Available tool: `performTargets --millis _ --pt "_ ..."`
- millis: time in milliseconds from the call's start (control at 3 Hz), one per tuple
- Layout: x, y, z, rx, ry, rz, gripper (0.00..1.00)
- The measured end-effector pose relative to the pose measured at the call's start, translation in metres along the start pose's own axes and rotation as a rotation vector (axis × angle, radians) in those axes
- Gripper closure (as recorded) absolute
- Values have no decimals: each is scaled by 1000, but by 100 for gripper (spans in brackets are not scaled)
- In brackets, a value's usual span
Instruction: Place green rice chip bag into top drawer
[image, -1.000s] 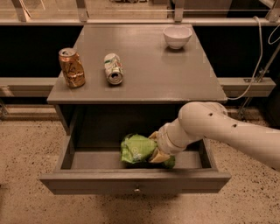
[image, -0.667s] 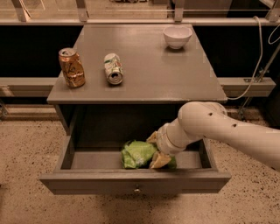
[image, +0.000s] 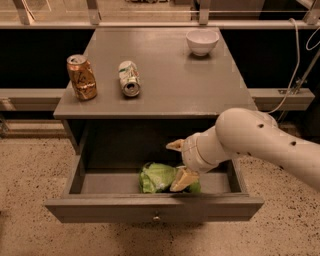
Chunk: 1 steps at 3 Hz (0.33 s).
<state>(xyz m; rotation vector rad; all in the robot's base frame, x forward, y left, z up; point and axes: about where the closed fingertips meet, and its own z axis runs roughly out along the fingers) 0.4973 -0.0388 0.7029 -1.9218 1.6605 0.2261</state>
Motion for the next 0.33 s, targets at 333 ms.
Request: performTargets --millis 333 --pt "-18 8 -54 81 -32 -32 3"
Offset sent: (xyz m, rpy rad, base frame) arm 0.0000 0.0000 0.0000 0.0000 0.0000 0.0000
